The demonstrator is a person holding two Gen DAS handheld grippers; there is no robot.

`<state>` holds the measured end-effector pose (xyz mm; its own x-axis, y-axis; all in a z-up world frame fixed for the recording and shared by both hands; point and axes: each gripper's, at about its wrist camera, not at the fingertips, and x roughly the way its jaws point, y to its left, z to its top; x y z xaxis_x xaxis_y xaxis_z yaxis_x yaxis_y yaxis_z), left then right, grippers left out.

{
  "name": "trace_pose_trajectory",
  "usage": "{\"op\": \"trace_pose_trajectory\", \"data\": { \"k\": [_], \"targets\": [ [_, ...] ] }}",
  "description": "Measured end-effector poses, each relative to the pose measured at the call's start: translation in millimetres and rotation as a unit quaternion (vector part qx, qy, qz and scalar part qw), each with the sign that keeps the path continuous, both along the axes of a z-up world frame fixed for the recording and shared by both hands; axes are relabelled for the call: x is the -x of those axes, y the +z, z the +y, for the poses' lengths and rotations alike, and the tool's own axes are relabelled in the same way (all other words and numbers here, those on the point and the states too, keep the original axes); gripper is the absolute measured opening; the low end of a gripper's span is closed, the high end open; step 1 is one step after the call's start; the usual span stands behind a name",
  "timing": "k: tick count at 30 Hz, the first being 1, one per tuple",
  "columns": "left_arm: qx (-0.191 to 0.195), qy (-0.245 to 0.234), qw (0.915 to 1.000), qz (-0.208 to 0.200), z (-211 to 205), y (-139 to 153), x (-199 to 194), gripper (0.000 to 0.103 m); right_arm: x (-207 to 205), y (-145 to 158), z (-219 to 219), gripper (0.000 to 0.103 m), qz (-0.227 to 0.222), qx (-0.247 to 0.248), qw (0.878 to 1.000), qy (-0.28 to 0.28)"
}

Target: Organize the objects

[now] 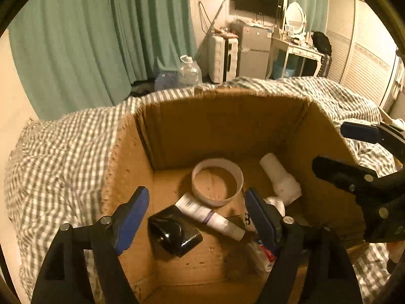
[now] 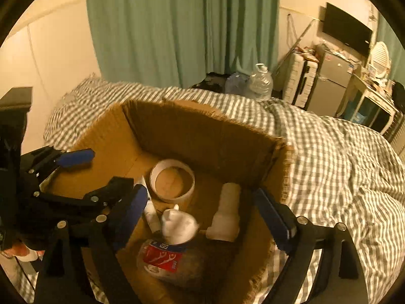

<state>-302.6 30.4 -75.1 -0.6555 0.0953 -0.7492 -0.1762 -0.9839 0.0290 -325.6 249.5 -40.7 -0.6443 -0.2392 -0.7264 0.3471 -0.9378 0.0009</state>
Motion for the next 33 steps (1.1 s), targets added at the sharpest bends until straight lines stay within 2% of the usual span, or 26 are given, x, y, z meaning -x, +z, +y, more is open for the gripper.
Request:
{"op": "trace_pose_trajectory", "data": {
  "k": [5,9,15,20,26,31,33],
  "targets": [
    [-0.003,0.012,0.9997,0.022,-4.8,31.6,-10.1,0.087,-21.6,26.8,7.7,0.096,0.032,0.001,0.999,-0.023],
    [-0.001,0.020,0.9982,0.057,-6.3,66.5,-30.0,0.095,-42.5,51.3,7.5,0.098,0.061,-0.013,0.998,-0.030],
    [0.000,0.019,0.9927,0.120,-6.3,121.7,-75.2,0.101,-87.3,96.1,9.9,0.101,0.116,-0.003,0.992,-0.049],
    [-0.005,0.024,0.9884,0.150,-8.2,152.7,-110.3,0.101,-129.2,127.5,12.1,0.102,0.162,-0.001,0.984,-0.069],
    [0.001,0.035,0.9815,0.188,-8.8,170.4,-150.3,0.103,-167.5,149.3,21.0,0.102,0.193,0.012,0.977,-0.093],
    [0.012,0.057,0.9717,0.229,-9.7,170.3,-186.0,0.103,-196.7,151.0,34.1,0.103,0.199,0.045,0.973,-0.106],
    [0.009,0.056,0.9703,0.235,-10.5,167.2,-196.3,0.103,-216.1,150.7,40.7,0.103,0.215,0.059,0.968,-0.112]
  ]
}}
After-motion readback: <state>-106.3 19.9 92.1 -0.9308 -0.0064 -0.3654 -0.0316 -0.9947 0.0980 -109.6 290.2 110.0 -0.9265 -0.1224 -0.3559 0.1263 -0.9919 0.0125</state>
